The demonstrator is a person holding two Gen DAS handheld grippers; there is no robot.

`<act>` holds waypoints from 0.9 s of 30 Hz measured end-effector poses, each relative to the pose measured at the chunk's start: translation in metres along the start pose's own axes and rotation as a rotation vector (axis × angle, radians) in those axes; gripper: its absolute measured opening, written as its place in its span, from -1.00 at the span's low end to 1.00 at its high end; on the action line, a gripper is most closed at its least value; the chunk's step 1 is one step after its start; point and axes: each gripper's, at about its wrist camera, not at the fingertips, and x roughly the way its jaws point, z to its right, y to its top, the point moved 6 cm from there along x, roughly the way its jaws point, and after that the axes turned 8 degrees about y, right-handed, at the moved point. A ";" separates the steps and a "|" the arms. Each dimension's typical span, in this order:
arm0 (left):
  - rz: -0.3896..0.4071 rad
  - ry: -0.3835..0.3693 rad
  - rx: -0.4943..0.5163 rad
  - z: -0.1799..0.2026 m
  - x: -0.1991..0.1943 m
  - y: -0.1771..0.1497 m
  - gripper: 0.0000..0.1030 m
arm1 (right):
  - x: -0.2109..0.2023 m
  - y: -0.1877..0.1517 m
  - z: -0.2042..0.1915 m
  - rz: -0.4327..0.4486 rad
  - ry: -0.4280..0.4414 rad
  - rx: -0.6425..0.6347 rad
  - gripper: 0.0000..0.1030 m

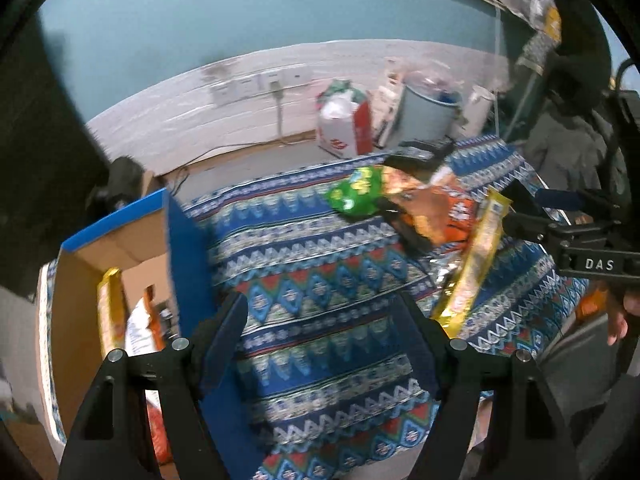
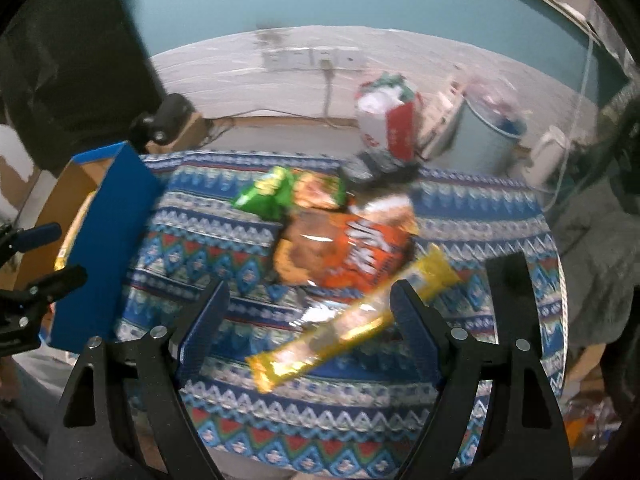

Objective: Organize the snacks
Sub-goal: 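Move both tools back toward the remaining snack pile, then close left tool on gold wafer bar while right tool reaches silver foil packet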

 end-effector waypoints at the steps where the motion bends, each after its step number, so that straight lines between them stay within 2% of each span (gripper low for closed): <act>1: 0.000 -0.007 0.013 0.008 0.001 0.002 0.48 | -0.001 -0.002 0.008 0.000 -0.005 0.011 0.59; 14: -0.027 -0.089 0.125 0.089 0.027 0.018 0.48 | -0.010 -0.034 0.093 -0.024 -0.099 0.105 0.59; 22: -0.070 -0.157 0.187 0.138 0.058 0.023 0.48 | -0.002 -0.047 0.128 -0.054 -0.143 0.132 0.59; 27: -0.106 -0.180 0.226 0.163 0.079 0.024 0.48 | 0.003 -0.055 0.145 -0.063 -0.139 0.161 0.59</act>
